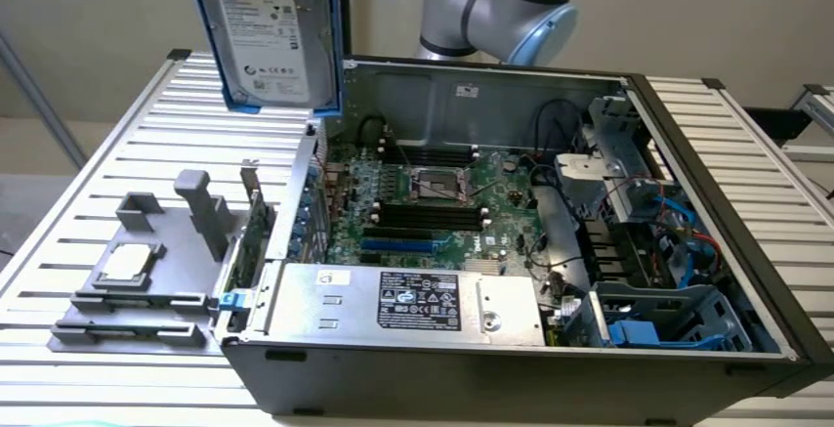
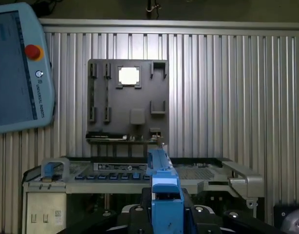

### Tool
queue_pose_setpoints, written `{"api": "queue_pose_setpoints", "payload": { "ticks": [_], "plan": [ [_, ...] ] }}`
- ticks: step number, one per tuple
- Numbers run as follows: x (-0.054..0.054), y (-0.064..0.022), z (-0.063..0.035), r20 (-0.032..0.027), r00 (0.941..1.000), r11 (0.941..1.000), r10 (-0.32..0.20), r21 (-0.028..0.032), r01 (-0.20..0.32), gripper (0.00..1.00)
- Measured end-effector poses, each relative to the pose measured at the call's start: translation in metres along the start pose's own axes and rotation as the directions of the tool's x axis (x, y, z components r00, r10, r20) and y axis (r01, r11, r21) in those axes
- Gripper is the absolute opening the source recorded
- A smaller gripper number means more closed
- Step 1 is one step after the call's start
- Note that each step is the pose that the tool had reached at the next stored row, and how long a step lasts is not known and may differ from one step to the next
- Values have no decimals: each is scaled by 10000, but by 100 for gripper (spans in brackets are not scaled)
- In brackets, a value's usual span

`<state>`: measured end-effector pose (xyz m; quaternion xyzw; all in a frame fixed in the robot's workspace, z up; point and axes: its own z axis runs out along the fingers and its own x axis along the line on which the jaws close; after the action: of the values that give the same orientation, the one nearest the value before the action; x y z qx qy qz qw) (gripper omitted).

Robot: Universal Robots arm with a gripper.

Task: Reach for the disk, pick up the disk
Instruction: 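Pick up the disk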

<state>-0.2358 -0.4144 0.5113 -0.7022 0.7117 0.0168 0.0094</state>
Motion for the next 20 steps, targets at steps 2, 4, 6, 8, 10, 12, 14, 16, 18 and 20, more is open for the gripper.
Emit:
{"api": "queue_pose_setpoints", "payload": {
  "ticks": [2,4,6,8,10,12,14,16,18,20],
  "plan": [
    [35,-89,-2,1,10000,10000,0,0,0,33],
    [68,-176,-5,0,10000,10000,1,-1,-1,33],
    [104,-268,-7,1,10000,10000,-1,0,1,33],
    [138,-357,-9,2,10000,10000,1,0,-1,33],
    [171,-446,-10,2,10000,10000,1,0,-1,33],
    [204,-537,-12,1,10000,10000,-1,0,1,33],
    [237,-627,-14,2,10000,10000,1,0,-1,33],
    [269,-719,-16,1,10000,10000,0,-1,0,33],
    [302,-811,-17,2,10000,10000,0,0,0,33],
    [335,-902,-18,3,10000,10000,2,0,-2,33]
  ]
}}
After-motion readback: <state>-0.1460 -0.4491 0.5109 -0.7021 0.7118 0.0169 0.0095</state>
